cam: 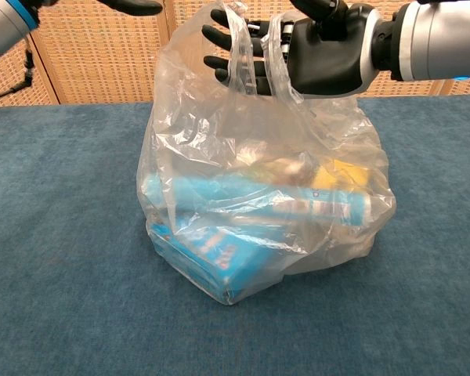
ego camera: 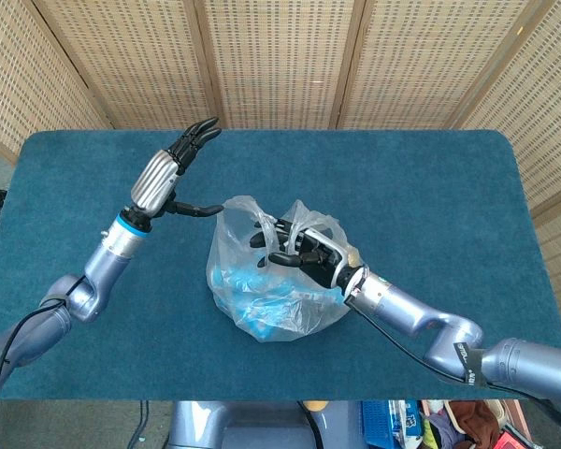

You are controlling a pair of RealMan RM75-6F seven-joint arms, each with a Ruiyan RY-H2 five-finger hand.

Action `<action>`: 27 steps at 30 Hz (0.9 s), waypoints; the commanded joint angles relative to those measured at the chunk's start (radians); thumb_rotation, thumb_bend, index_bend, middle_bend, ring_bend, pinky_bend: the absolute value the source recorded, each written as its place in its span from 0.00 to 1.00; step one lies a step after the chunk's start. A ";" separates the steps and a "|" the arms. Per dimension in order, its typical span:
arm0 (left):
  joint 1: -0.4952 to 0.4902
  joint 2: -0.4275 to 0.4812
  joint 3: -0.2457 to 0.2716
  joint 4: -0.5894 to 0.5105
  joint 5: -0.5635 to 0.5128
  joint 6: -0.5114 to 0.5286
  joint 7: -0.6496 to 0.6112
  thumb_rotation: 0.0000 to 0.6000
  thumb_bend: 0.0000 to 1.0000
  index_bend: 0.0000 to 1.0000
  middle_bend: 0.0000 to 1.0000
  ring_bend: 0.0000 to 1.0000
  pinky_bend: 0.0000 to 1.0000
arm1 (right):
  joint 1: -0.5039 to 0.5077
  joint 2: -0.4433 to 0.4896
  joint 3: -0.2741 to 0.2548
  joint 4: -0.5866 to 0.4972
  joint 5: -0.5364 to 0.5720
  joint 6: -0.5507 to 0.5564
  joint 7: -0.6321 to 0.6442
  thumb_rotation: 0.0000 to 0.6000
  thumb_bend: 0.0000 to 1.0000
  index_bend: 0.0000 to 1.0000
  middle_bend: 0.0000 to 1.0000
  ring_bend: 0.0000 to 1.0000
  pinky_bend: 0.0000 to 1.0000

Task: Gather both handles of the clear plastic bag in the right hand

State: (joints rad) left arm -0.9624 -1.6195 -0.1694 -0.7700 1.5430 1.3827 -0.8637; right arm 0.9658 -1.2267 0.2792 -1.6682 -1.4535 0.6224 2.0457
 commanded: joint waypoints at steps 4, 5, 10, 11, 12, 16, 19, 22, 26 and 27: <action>0.044 0.090 -0.001 -0.028 -0.019 -0.019 0.022 1.00 0.00 0.00 0.00 0.00 0.13 | -0.004 -0.002 0.002 0.001 0.010 -0.005 -0.007 1.00 0.20 0.29 0.39 0.27 0.39; 0.052 0.104 -0.001 -0.032 -0.025 -0.025 0.031 1.00 0.00 0.00 0.00 0.00 0.11 | -0.006 -0.001 0.002 0.000 0.012 -0.005 -0.007 1.00 0.20 0.29 0.39 0.27 0.39; 0.105 0.193 0.019 -0.061 -0.056 -0.088 0.138 1.00 0.00 0.00 0.00 0.00 0.00 | -0.012 0.008 0.014 -0.011 0.026 -0.007 -0.013 1.00 0.20 0.29 0.39 0.27 0.39; 0.120 0.212 0.026 -0.070 -0.063 -0.097 0.170 1.00 0.00 0.00 0.00 0.00 0.00 | -0.012 0.012 0.018 -0.015 0.030 -0.008 -0.016 1.00 0.20 0.29 0.39 0.28 0.39; 0.139 0.232 0.029 -0.088 -0.072 -0.100 0.205 1.00 0.00 0.00 0.00 0.00 0.00 | -0.013 0.017 0.023 -0.021 0.036 -0.010 -0.020 1.00 0.20 0.29 0.39 0.28 0.39; 0.217 0.288 0.046 -0.150 -0.104 -0.091 0.319 1.00 0.00 0.00 0.00 0.00 0.00 | -0.015 0.043 0.053 -0.054 0.084 -0.024 -0.042 1.00 0.21 0.28 0.39 0.30 0.42; 0.255 0.313 0.051 -0.193 -0.127 -0.095 0.370 1.00 0.00 0.00 0.00 0.00 0.01 | -0.015 0.063 0.074 -0.081 0.129 -0.042 -0.071 1.00 0.22 0.28 0.39 0.31 0.43; 0.292 0.332 0.055 -0.232 -0.145 -0.092 0.402 1.00 0.00 0.00 0.00 0.00 0.01 | -0.014 0.083 0.099 -0.111 0.179 -0.059 -0.105 1.00 0.23 0.28 0.39 0.32 0.43; 0.343 0.344 0.059 -0.260 -0.170 -0.077 0.432 1.00 0.00 0.00 0.00 0.00 0.01 | -0.014 0.105 0.128 -0.145 0.228 -0.074 -0.149 1.00 0.23 0.28 0.42 0.34 0.43; 0.355 0.347 0.060 -0.266 -0.176 -0.074 0.435 1.00 0.00 0.00 0.00 0.00 0.01 | -0.014 0.111 0.135 -0.153 0.239 -0.076 -0.159 1.00 0.23 0.28 0.43 0.35 0.43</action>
State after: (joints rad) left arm -0.6201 -1.2793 -0.1124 -1.0256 1.3774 1.3029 -0.4364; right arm 0.9518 -1.1258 0.4049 -1.8093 -1.2275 0.5530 1.8994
